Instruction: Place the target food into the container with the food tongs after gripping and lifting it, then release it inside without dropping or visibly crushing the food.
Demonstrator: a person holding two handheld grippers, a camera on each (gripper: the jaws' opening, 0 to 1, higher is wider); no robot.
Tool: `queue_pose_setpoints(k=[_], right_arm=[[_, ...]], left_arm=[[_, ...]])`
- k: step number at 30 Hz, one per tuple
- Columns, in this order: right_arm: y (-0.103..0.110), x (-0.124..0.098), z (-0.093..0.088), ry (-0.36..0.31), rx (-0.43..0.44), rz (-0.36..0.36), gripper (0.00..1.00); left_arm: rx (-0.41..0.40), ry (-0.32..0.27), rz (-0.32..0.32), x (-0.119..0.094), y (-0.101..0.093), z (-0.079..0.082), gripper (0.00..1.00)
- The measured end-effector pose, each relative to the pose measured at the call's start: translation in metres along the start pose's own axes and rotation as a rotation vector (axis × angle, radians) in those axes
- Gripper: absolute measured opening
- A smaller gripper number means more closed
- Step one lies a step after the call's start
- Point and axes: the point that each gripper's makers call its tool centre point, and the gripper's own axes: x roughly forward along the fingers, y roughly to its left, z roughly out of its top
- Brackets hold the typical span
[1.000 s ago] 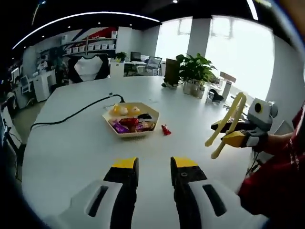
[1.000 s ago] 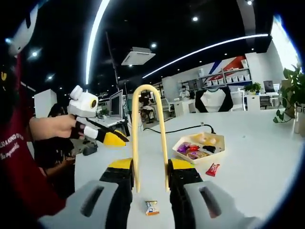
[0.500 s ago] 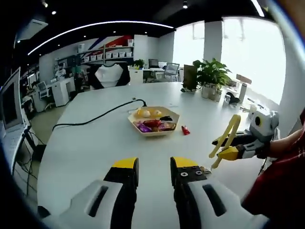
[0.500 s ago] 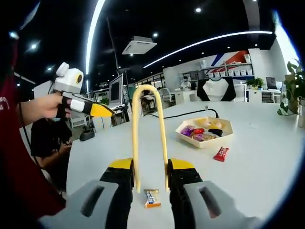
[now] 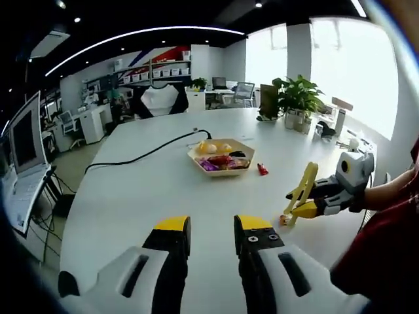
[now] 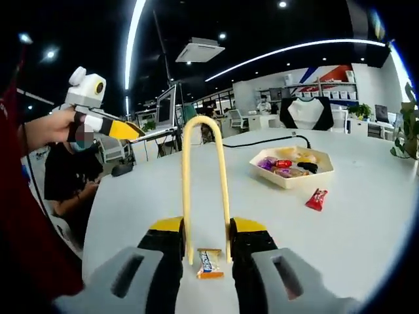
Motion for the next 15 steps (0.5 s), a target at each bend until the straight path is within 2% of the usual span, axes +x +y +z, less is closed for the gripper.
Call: queue_pose_setpoints(k=[6,8,9,10,15], right_arm=[[-0.0004,-0.0001,-0.0002,-0.001,-0.032,0.008,0.21],[-0.0005,-0.0010,-0.0016,0.008,-0.096,0.004,0.18],[0.0002,-0.0015,-0.0040,0.030,-0.160,-0.005,0.18],[0.0055,-0.0010,-0.0052,0.041,-0.199,0.023,0.17],[0.0028,-0.0018,-0.0050,0.071,-0.166,0.013,0.14]], left_arm=[[0.001,-0.005,0.003,0.0000,-0.0001,0.0015,0.28],[-0.001,-0.003,0.001,0.0011,-0.0001,0.0012,0.28],[-0.001,-0.001,0.000,0.0018,-0.0002,0.0009,0.28],[0.000,0.000,-0.001,0.0021,-0.0003,0.0010,0.28],[0.017,0.012,0.001,0.0051,-0.0003,0.0001,0.27]])
